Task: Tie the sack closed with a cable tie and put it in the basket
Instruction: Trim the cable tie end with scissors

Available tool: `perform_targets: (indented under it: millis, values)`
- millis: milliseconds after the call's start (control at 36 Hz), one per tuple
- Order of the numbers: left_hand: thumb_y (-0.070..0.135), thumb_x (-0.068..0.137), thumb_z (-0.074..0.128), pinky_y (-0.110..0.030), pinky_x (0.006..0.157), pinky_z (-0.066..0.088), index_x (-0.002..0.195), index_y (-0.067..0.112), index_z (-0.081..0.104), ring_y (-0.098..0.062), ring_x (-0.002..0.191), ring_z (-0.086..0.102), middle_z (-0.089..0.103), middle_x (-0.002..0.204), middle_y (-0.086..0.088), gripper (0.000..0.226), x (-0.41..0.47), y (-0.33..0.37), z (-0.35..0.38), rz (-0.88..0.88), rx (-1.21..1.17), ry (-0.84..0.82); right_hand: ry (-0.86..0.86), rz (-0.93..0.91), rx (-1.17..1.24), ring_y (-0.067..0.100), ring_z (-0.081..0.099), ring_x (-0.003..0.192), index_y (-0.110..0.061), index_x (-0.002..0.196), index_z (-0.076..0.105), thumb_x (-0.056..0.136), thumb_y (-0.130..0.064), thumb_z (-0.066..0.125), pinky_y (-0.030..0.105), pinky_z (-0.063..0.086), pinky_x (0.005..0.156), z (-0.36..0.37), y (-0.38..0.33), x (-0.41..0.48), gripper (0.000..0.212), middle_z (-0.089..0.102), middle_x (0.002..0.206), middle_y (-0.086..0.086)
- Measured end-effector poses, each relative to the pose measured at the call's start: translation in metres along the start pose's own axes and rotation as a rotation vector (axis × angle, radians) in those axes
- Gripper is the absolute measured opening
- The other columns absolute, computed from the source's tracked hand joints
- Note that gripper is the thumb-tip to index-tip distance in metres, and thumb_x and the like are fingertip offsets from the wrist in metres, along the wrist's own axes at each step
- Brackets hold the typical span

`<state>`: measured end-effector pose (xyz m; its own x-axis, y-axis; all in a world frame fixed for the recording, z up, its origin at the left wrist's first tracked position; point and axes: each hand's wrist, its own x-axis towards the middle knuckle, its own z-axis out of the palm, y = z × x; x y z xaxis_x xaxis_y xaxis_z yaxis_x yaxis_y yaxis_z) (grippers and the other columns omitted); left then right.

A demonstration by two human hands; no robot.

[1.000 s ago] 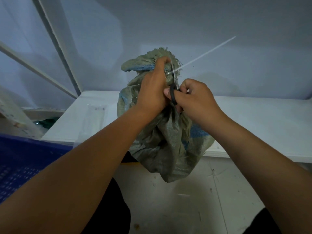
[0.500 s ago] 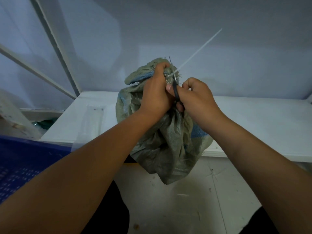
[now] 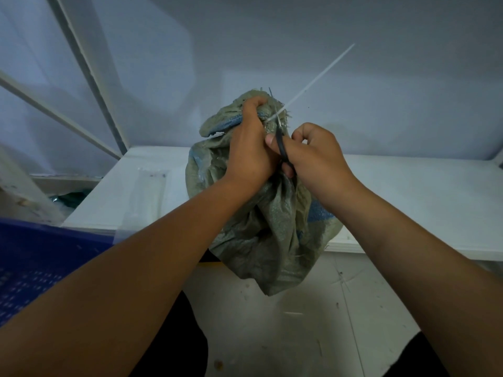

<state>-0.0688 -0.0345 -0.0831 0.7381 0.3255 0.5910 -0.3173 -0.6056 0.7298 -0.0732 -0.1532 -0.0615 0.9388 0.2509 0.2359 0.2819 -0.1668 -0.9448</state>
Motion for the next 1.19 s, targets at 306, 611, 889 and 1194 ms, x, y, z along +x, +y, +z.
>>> perform_targets:
  millis: [306,611,889,1194]
  values:
    - [0.009,0.085,0.068,-0.034,0.087,0.057,0.139,0.008,0.041,-0.010,0.094,0.067,0.066,0.103,0.004,0.061,0.003,-0.003,0.000,0.019,-0.036,0.018,0.019,-0.004,0.017,0.018,0.051,0.048,-0.017,0.078,0.044,0.084,-0.035,0.077,0.034,0.042,0.059,0.001,0.000,0.001,0.038,0.055,0.047,0.002]
    - [0.008,0.086,0.066,-0.017,0.084,0.052,0.139,0.009,0.042,0.000,0.092,0.063,0.061,0.103,0.012,0.058,0.007,-0.004,-0.001,0.013,-0.015,0.041,0.035,-0.033,0.014,0.015,0.051,0.042,-0.020,0.073,0.039,0.084,-0.025,0.079,0.032,0.042,0.054,0.003,-0.002,0.002,0.042,0.054,0.047,0.001]
    - [0.019,0.085,0.060,-0.046,0.079,0.057,0.139,0.006,0.042,-0.016,0.084,0.070,0.066,0.085,0.010,0.059,-0.004,0.005,0.002,0.027,-0.036,-0.046,0.053,-0.077,0.081,0.014,0.053,0.039,-0.018,0.074,0.039,0.087,-0.020,0.077,0.037,0.047,0.057,0.005,-0.010,0.003,0.040,0.053,0.054,0.009]
    - [-0.001,0.080,0.069,-0.030,0.080,0.058,0.138,0.011,0.044,0.006,0.081,0.065,0.065,0.090,0.015,0.064,0.001,0.001,0.004,-0.056,-0.051,-0.057,0.120,-0.067,-0.009,0.010,0.063,0.049,-0.010,0.077,0.050,0.090,-0.027,0.075,0.036,0.057,0.066,-0.004,-0.004,0.004,0.033,0.067,0.064,0.021]
